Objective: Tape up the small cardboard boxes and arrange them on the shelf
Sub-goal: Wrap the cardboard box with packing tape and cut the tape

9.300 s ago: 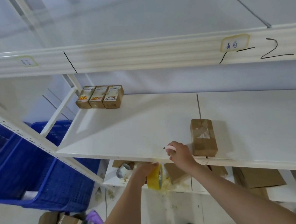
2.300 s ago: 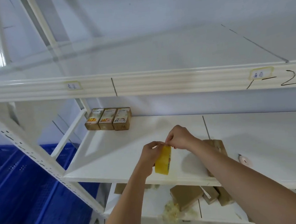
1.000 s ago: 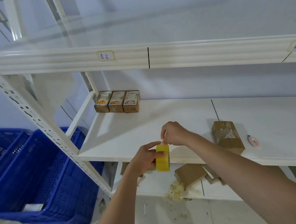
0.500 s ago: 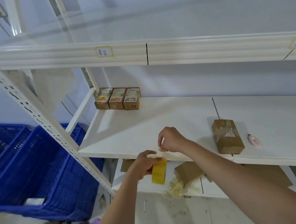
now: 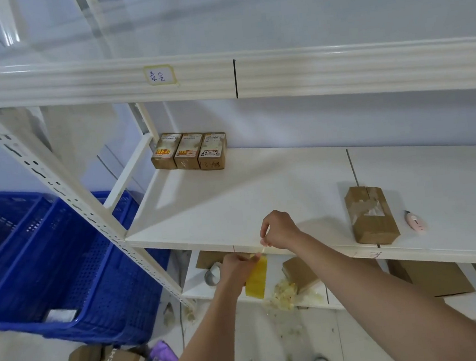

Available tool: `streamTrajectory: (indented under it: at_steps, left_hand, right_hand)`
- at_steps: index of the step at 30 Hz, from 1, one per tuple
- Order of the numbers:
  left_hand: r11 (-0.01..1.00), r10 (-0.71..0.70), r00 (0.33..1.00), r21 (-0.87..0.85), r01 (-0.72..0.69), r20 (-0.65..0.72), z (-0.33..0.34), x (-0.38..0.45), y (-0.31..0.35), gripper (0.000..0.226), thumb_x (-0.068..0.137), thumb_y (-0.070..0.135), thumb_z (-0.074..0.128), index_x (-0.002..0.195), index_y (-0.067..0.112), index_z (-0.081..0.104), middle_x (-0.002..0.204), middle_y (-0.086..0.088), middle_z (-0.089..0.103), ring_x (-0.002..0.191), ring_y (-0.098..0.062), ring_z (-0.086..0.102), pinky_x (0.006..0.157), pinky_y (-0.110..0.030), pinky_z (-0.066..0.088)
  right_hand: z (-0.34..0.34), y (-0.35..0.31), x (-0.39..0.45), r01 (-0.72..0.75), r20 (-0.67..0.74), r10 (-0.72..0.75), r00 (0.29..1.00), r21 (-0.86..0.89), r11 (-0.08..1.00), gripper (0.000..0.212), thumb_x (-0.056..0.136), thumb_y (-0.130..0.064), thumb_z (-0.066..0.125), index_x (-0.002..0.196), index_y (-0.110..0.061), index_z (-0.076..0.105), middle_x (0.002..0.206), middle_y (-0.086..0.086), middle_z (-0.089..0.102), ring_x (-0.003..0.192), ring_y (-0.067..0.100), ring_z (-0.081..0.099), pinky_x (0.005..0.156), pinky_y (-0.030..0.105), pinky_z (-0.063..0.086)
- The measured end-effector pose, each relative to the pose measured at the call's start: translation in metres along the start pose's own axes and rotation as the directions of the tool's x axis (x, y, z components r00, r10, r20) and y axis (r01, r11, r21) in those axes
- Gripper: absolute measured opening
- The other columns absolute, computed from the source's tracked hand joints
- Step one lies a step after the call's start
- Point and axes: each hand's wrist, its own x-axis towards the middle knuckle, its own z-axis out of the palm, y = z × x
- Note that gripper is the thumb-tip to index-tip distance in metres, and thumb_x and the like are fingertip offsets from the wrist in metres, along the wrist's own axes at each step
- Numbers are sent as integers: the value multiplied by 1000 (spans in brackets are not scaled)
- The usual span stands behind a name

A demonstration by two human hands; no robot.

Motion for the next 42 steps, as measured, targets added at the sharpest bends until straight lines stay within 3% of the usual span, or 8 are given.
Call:
streamTrajectory:
  at_steps: [5,8,14,18,24,33,39,42]
  left_hand:
    - [987,-29,993,-151,47,117,1,5,-14,28,86,34,80,93,8,73,84,-5,71,78,-18,70,75,-27,61]
    - [990,-67,997,-125,71,37,5,8,-17,38,83,36,82,109,11,68,94,-1,67,93,-22,69,81,-34,62]
    - [994,-93,995,-63,91,-33,4,15,-3,47,82,37,81,119,15,63,99,-3,67,91,-21,66,73,-32,60]
    - [995,-95,994,7,96,-61,5,23,-4,41,81,35,79,113,14,64,91,-1,65,82,-16,61,81,-36,59]
    - [993,-101,988,46,107,-117,8,28,6,39,81,40,75,109,18,60,81,4,57,71,-11,51,59,-26,45]
    - [991,-132,986,-1,133,-105,18,35,3,43,82,52,76,97,16,57,77,6,57,92,-25,65,88,-38,59]
    - [990,-139,988,-22,138,-67,15,37,2,45,83,48,77,105,15,56,95,-3,65,96,-26,66,89,-42,59]
    - [993,-117,991,-24,116,-64,14,37,0,39,83,47,78,94,16,58,86,0,64,91,-25,66,87,-42,60]
  right_hand:
    - [0,1,13,-13,-22,12,1000,-19,1000,8,82,1,78,86,-6,75,100,8,74,95,23,70,73,25,46]
    - [3,3,18,-10,15,10,1000,-37,999,9,80,1,81,85,-5,76,96,10,76,84,23,71,73,26,50]
    - [12,6,25,-6,-19,6,1000,-13,1000,10,80,5,77,83,-4,75,89,7,71,75,19,63,67,24,45]
    - [18,4,28,15,-22,-15,1000,-20,1000,9,81,5,76,85,-3,75,100,9,73,94,24,69,73,25,45]
    - [20,5,39,-4,-76,1,997,-33,999,10,87,7,69,92,-1,73,104,13,72,99,28,69,85,33,56]
    - [24,3,57,-52,-81,45,996,-88,995,14,88,7,65,96,0,73,104,13,70,101,28,67,92,38,57]
    - [30,8,60,-100,-89,94,992,-64,993,18,90,9,58,103,3,69,104,14,71,99,29,68,91,38,58]
    - [27,9,60,-91,-132,84,988,-47,995,40,89,4,66,124,0,47,109,17,63,104,33,64,87,38,55]
